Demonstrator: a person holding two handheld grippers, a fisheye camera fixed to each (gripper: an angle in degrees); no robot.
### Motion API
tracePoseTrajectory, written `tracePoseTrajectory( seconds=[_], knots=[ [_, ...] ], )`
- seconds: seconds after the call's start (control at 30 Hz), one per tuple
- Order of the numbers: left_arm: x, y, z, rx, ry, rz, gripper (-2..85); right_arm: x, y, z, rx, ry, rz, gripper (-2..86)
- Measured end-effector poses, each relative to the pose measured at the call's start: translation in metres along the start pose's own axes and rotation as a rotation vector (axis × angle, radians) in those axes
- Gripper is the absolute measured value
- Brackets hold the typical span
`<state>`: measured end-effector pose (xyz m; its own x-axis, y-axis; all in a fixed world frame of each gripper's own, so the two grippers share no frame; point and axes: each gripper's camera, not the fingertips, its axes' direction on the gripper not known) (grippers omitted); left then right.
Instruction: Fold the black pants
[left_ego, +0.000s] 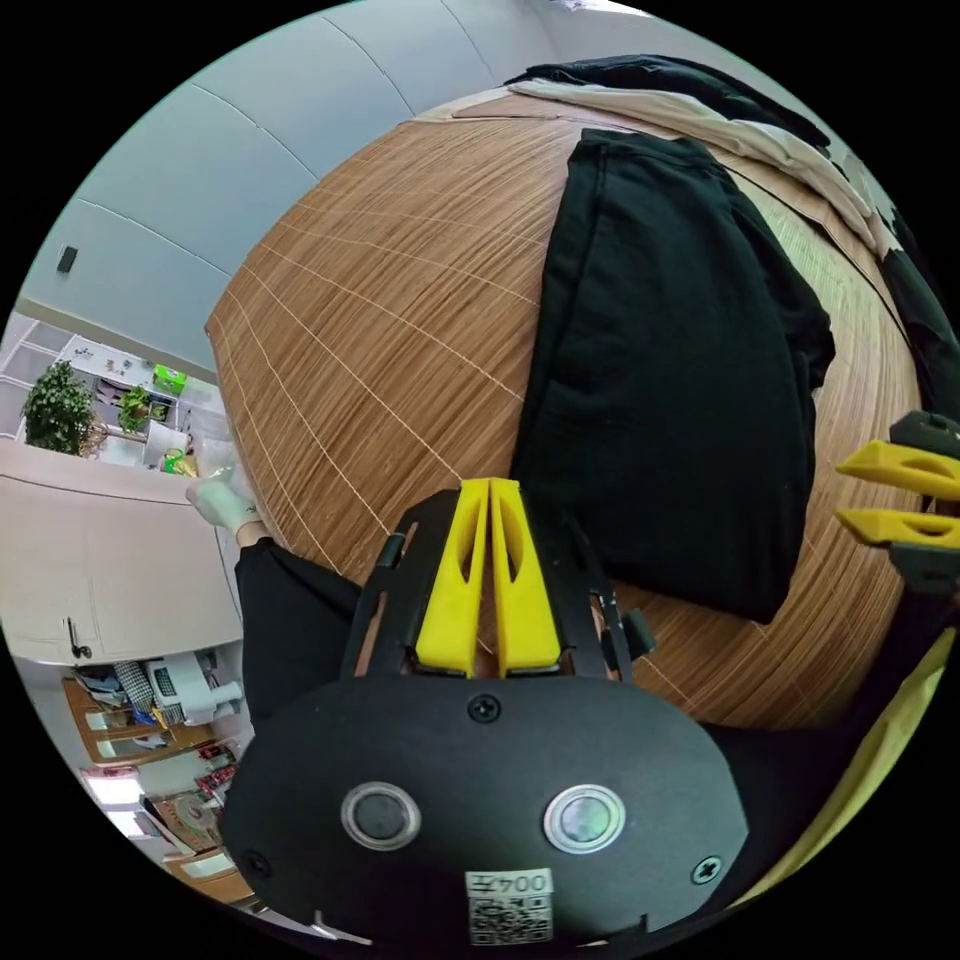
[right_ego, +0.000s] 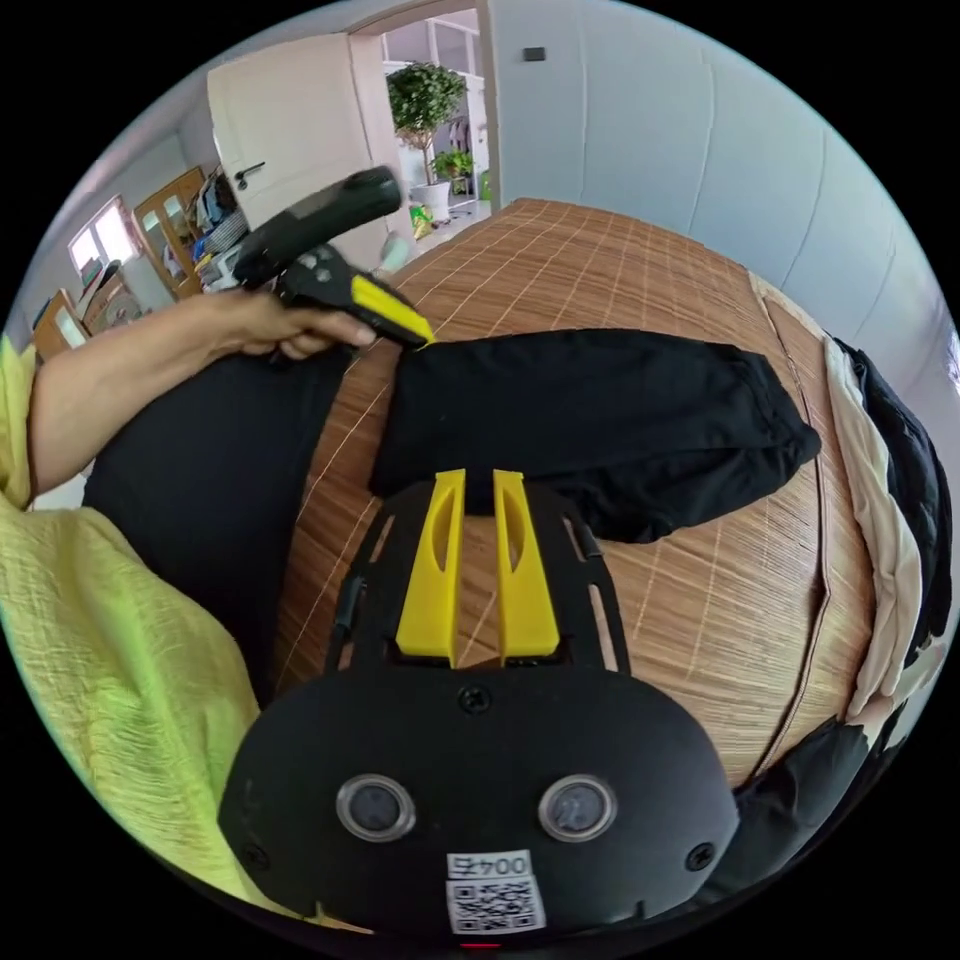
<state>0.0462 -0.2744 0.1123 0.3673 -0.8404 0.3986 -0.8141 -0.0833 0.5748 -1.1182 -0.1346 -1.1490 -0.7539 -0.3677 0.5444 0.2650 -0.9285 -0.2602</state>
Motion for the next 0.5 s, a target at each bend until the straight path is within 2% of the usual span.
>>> tracePoseTrajectory(
  seconds=[0.13,0.23,0.37,0.5],
  knots=[
    [-0.005,0.015,-0.019,0.080,-0.043,-0.046,0.7,-0.054,-0.021,0.001,-0.007,0.031,-0.149,9.6],
    [-0.029,0.032,-0.034,0.154,-0.026,-0.173,0.8,-0.087,-0.039,0.014,-0.036,0.074,-0.282,9.7],
    [-0.070,0.062,-0.045,0.234,0.152,-0.343,1.0,-0.108,-0.050,0.038,-0.135,0.183,-0.448,7.3],
    [-0.085,0.088,-0.052,0.319,0.365,-0.369,0.9,-0.087,-0.045,0.018,-0.204,0.118,-0.517,6.4]
  ],
)
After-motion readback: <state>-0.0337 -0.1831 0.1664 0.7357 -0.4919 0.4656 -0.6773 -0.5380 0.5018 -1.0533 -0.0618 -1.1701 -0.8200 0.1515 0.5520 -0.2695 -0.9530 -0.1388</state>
